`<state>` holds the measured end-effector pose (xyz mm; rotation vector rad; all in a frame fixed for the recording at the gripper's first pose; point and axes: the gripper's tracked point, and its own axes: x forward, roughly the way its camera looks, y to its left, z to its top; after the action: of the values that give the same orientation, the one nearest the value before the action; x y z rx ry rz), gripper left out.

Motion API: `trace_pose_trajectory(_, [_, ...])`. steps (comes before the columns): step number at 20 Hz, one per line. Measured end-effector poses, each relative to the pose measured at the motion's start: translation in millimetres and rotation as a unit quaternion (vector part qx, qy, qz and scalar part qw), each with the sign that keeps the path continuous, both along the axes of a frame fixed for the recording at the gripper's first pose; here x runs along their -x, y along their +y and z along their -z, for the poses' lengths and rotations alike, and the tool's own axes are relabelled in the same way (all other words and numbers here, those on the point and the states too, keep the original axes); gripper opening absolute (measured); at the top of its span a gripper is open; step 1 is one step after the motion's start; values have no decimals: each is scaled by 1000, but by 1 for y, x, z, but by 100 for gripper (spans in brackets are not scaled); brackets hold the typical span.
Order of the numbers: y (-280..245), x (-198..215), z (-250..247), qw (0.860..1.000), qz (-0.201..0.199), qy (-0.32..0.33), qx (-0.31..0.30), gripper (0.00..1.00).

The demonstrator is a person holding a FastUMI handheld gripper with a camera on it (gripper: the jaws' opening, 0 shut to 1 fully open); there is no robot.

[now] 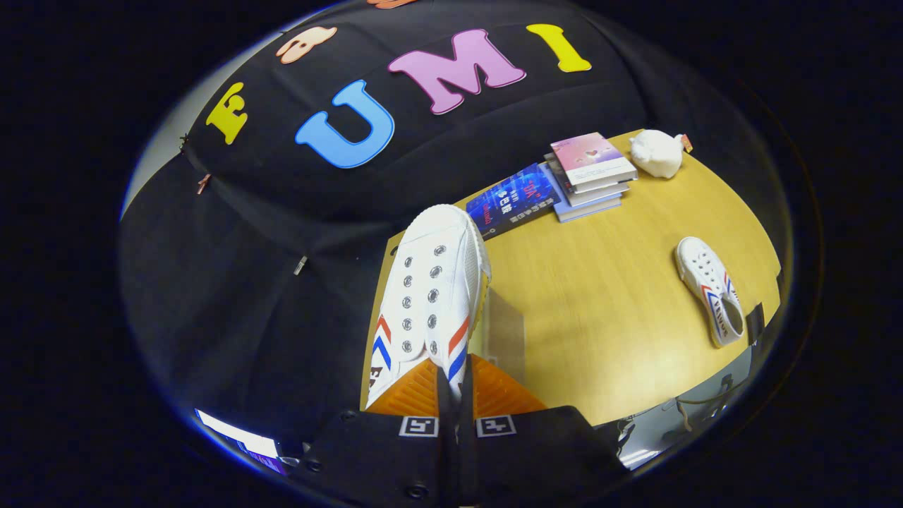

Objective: Open the storage box then place both shoes into the box .Put the left shoe in first, then the right shoe, with the right side of both shoes facing outward in a uniform manner.

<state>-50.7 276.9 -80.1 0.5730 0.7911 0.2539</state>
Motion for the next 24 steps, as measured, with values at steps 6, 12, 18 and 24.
trace_pose_trajectory(6, [67,2,46,998,-37,51,-3,5])
trace_pose_trajectory(12, [98,-1,117,991,-52,117,38,5])
trace_pose_trajectory(18, [133,-2,155,980,-63,160,96,5])
trace_pose_trajectory(24, [150,16,187,966,-74,198,149,6])
